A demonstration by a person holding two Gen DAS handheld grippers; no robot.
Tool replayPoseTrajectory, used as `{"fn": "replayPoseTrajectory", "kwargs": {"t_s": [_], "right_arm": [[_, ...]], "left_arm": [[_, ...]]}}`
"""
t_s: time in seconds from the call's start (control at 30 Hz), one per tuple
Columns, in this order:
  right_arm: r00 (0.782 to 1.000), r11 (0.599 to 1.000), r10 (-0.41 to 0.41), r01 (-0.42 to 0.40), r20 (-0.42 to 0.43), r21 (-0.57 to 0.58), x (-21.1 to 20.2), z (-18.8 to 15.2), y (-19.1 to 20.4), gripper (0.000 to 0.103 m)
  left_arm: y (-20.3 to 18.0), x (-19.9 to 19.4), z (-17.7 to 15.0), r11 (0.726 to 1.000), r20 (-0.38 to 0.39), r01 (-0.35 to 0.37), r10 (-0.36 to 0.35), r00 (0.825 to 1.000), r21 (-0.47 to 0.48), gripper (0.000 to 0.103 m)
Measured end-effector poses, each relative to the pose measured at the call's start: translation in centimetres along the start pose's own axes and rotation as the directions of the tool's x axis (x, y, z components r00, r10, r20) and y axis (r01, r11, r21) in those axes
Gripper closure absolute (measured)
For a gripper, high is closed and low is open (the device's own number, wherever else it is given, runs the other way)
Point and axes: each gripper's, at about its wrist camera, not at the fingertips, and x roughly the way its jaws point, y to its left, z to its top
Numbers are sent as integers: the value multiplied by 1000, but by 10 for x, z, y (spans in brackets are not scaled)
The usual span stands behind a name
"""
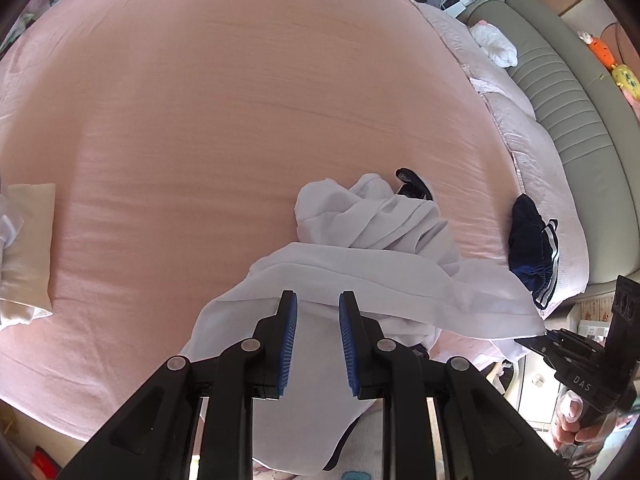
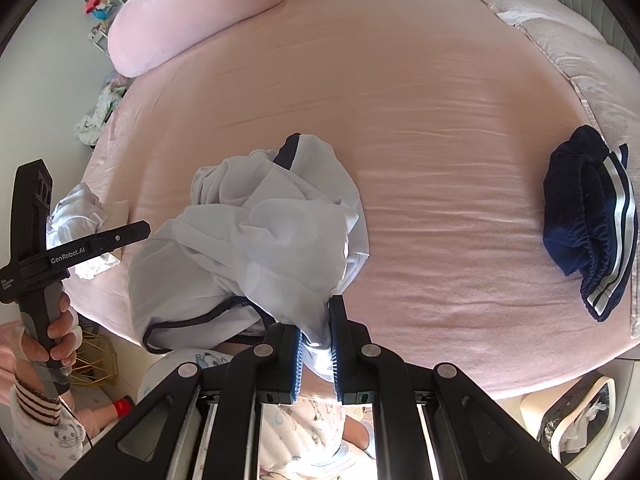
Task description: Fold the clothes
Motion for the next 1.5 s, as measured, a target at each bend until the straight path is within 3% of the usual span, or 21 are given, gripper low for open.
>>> {"fn": "replayPoseTrajectory", "kwargs": {"t_s": [0.1,0.17,0.57,0.63,0.7,0.77,0.93,1.0,1.17,1.4,1.5], "right_arm": [[999,1000,-22,22,-30,3,10,-4,-7,94],[998,1000,-25,25,-49,10,18,-9,-13,94],[987,998,-41,49,-154,47,47,-24,-36,92],[984,997,-51,60,-170,47,49,-25,-36,85],[983,997,-52,63,-178,54,50,-27,-36,54],[983,996,-40,53,-180,66,49,-28,-36,44],[982,995,-22,41,-186,96,43,-31,-35,44],[983,994,-20,39,-180,107,40,-30,-35,44],[984,991,-28,51,-176,127,37,-23,-34,44],[985,994,-43,58,-170,87,33,-15,-16,44],[986,995,-31,47,-166,92,33,-13,-8,44]], "left_arm": [[-3,10,6,999,-45,-53,53,998,11,70],[-7,15,9,997,-60,-65,67,996,29,56],[4,41,24,996,-125,-32,23,992,-77,54],[4,44,24,996,-124,-40,29,992,-82,54],[5,47,24,995,-131,-41,29,991,-92,54],[8,50,24,993,-139,-26,10,990,-113,54],[15,51,26,984,-145,28,-54,988,-176,54],[19,52,27,979,-148,47,-78,986,-201,48],[23,58,29,974,-153,44,-79,985,-222,45],[33,70,11,941,-142,143,-194,971,-307,45],[37,74,-2,934,-110,159,-203,973,-319,45]]}}
